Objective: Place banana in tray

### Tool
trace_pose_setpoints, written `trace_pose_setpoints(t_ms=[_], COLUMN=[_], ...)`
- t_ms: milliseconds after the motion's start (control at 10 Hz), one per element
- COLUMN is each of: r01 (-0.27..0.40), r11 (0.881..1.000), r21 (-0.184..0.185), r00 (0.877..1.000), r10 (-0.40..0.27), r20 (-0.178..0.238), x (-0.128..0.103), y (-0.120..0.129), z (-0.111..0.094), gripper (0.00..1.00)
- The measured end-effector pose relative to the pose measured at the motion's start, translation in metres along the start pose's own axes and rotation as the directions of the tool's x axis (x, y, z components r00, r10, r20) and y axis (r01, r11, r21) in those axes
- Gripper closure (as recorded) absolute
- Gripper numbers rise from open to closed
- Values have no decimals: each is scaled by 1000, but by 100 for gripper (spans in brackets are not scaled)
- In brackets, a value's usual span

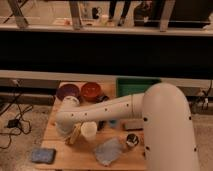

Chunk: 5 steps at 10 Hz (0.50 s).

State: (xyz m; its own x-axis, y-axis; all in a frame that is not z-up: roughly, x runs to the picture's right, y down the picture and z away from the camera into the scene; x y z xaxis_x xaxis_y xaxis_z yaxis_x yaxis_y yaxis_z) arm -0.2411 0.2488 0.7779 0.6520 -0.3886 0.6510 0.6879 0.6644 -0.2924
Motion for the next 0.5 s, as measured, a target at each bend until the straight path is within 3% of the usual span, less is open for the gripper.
trace_pose_setpoints(t_ms=[300,500], r01=[-3,-24], r11=[1000,1000], r21=[9,2], r00=[1000,1000], r10=[3,24], r20=[-3,-12], x=[7,24], y=[-6,-8], z=[-4,-6], gripper=[58,58])
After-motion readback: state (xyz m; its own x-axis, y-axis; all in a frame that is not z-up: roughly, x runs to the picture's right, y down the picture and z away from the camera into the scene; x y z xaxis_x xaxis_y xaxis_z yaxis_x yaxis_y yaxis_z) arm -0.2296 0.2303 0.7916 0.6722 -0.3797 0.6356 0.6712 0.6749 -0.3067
